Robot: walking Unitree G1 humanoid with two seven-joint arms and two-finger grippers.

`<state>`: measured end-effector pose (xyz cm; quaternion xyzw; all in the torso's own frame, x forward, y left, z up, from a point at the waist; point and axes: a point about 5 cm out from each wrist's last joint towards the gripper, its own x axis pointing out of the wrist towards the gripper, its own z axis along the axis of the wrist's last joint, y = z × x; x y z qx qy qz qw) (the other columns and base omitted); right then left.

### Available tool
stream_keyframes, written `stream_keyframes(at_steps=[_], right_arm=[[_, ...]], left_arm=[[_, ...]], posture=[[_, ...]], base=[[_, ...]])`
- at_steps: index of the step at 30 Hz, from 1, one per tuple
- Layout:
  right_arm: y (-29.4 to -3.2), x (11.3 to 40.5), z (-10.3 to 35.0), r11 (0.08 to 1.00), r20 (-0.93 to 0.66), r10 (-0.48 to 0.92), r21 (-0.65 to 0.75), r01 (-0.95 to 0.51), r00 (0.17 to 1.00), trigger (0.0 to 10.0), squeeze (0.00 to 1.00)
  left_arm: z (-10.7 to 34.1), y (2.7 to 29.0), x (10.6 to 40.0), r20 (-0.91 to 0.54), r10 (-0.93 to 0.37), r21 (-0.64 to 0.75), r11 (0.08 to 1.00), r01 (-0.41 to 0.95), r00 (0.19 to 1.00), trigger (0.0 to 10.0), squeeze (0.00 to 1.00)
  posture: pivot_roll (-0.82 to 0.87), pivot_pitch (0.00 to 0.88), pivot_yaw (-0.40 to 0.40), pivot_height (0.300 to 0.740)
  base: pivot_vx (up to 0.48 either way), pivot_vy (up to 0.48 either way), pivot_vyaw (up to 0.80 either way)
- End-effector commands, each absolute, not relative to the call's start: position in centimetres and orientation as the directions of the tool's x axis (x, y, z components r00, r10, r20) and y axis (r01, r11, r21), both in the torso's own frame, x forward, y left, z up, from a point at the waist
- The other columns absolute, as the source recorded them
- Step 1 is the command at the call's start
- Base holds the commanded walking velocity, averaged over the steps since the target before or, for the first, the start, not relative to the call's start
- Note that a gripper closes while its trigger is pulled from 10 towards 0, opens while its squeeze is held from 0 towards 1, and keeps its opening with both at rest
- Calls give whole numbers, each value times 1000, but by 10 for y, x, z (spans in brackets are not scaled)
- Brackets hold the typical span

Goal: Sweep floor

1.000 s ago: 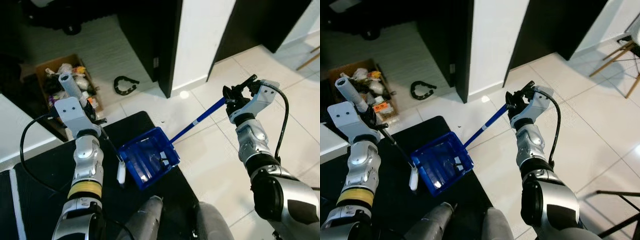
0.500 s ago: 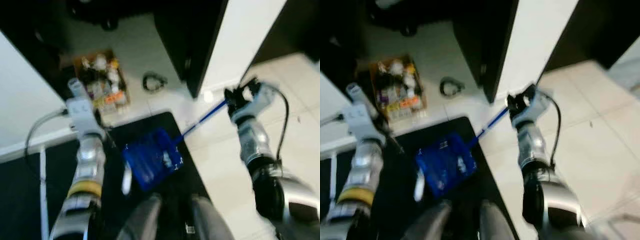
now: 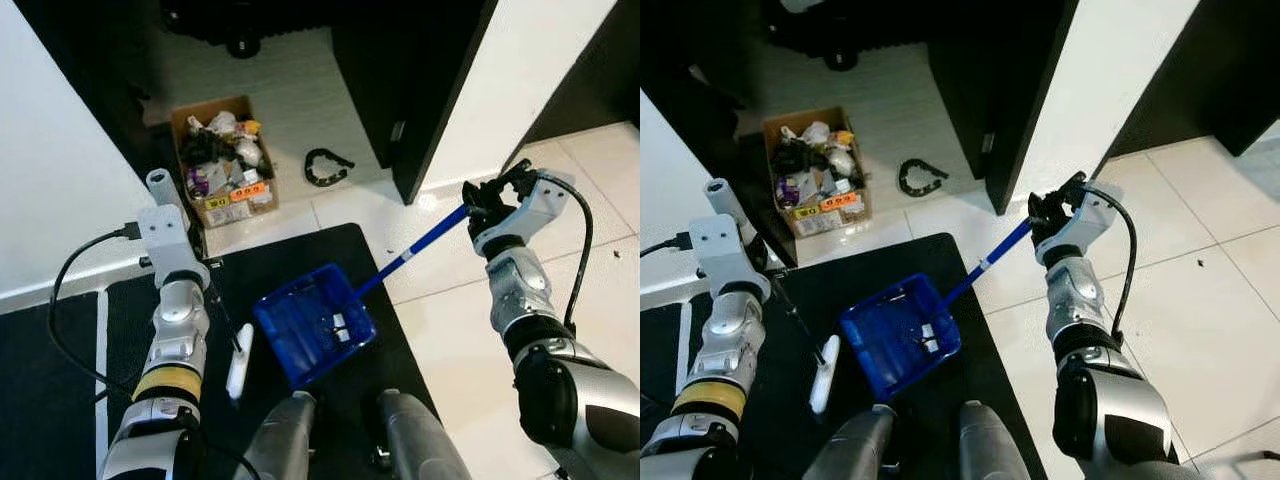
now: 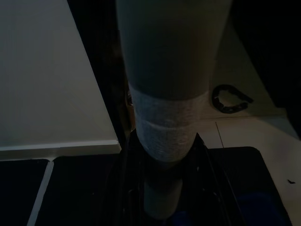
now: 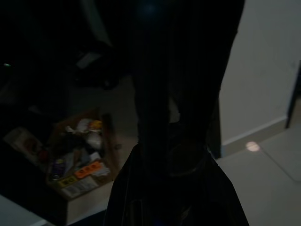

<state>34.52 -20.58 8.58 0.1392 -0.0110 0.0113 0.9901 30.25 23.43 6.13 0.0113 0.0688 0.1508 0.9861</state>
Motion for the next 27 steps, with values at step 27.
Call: stream_keyframes(at_steps=[27], right_arm=[[-212,343,84,975,5,-27,221,26,1000,10000,0]], left_arm=[[60,233,301,-131,289,42,957,-286,948,10000,0]], posture=[[48,110,-40,740]], base=[[0,298,0]])
